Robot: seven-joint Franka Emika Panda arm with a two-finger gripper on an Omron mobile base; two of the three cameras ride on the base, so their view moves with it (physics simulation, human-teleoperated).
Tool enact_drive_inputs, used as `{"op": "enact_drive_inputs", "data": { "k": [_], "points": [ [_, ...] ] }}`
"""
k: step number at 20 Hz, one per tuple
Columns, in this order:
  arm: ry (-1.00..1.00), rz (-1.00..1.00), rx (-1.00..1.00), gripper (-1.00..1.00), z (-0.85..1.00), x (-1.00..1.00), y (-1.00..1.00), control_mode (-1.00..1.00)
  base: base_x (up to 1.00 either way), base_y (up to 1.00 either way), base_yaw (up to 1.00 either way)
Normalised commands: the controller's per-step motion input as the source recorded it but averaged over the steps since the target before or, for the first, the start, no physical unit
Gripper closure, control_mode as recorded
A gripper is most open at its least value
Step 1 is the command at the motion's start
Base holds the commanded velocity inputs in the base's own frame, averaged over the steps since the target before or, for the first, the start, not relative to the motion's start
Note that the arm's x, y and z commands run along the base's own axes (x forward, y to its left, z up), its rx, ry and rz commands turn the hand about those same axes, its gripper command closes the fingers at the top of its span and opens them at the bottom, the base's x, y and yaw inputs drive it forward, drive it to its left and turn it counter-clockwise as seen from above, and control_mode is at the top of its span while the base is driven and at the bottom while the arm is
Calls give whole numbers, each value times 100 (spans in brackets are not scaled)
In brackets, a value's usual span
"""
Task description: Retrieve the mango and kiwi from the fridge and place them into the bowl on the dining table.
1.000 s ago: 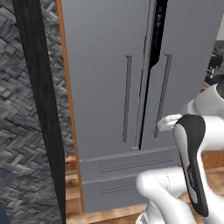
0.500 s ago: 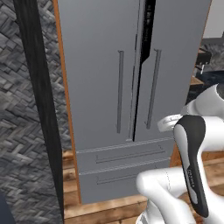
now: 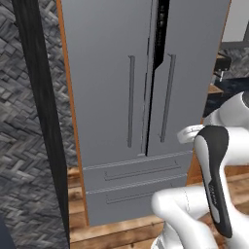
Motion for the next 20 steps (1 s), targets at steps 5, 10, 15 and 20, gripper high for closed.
{"op": "enact_drive_inputs", "data": {
  "k": [5,10,15,20],
  "points": [
    [0,-4,2,-100,21,55,-41,-100,0,0,0],
    [0,-1,1,-100,12,81,-16,-100,0,0,0],
    [-6,0,0,-100,0,84,-10,-100,0,0,0],
    [-21,0,0,-100,0,63,-12,-100,0,0,0]
  ]
}}
